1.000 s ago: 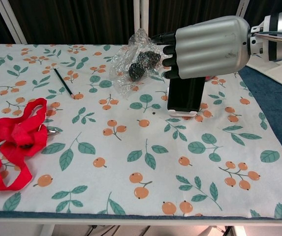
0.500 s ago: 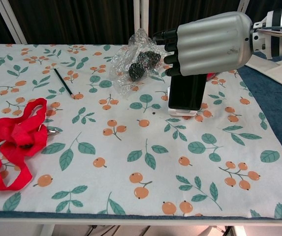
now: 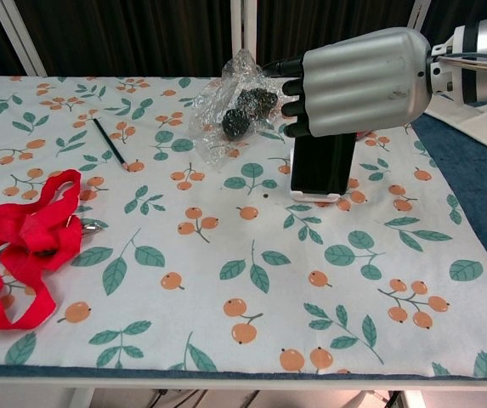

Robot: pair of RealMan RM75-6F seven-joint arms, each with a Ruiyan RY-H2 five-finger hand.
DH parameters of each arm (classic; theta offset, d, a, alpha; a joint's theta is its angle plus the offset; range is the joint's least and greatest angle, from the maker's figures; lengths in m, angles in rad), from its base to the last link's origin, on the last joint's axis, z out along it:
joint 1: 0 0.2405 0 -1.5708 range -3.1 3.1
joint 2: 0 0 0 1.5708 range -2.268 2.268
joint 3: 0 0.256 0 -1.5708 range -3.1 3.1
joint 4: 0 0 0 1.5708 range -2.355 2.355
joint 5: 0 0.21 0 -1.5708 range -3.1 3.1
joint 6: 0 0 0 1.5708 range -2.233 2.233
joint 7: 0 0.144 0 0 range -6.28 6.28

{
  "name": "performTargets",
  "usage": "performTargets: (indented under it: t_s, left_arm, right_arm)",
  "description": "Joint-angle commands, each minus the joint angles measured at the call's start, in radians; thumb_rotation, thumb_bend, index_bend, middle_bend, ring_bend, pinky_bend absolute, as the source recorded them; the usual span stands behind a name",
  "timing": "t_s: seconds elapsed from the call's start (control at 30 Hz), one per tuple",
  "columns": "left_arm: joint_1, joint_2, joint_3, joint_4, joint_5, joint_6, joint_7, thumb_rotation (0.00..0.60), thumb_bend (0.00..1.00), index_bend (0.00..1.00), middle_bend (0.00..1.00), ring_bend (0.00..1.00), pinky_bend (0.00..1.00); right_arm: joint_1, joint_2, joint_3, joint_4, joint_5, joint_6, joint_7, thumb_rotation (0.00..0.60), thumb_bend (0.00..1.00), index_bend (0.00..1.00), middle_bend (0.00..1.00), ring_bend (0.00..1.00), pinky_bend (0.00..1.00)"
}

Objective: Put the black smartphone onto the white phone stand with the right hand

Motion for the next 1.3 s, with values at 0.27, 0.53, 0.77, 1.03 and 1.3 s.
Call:
performTargets:
  t_s: [0.27, 0.53, 0.77, 1.03, 1.3]
  left_arm:
    - [0.000, -0.002, 0.001, 0.008, -0.001, -0.002, -0.008, 0.269, 0.05, 0.10, 0.08, 0.09, 0.20]
    - [-0.001, -0.002, 0.001, 0.008, -0.002, -0.006, -0.008, 0.271, 0.05, 0.10, 0.08, 0.09, 0.20]
    - [-0.002, 0.001, 0.000, 0.004, -0.004, -0.009, -0.005, 0.271, 0.05, 0.10, 0.08, 0.08, 0.20]
    - [-0.002, 0.004, 0.001, -0.001, -0.004, -0.009, -0.003, 0.272, 0.05, 0.10, 0.08, 0.09, 0.20]
    - [-0.002, 0.003, 0.000, 0.000, -0.007, -0.009, -0.003, 0.272, 0.05, 0.10, 0.08, 0.09, 0.20]
  right_arm:
    - [0.004, -0.007, -0.003, 0.007, 0.007, -0.004, 0.000, 0.600, 0.29, 0.50, 0.38, 0.37, 0.10]
    - [0.004, -0.006, -0.001, 0.006, 0.024, -0.018, -0.015, 0.600, 0.20, 0.09, 0.16, 0.11, 0.05]
    - [0.002, -0.003, 0.000, 0.001, 0.038, -0.026, -0.028, 0.600, 0.18, 0.01, 0.08, 0.05, 0.02]
    - [-0.014, 0.029, 0.006, -0.028, 0.052, 0.001, -0.031, 0.600, 0.18, 0.00, 0.01, 0.00, 0.00]
    - [-0.223, 0.150, 0.031, -0.168, 0.175, 0.333, 0.185, 0.600, 0.17, 0.00, 0.00, 0.00, 0.00]
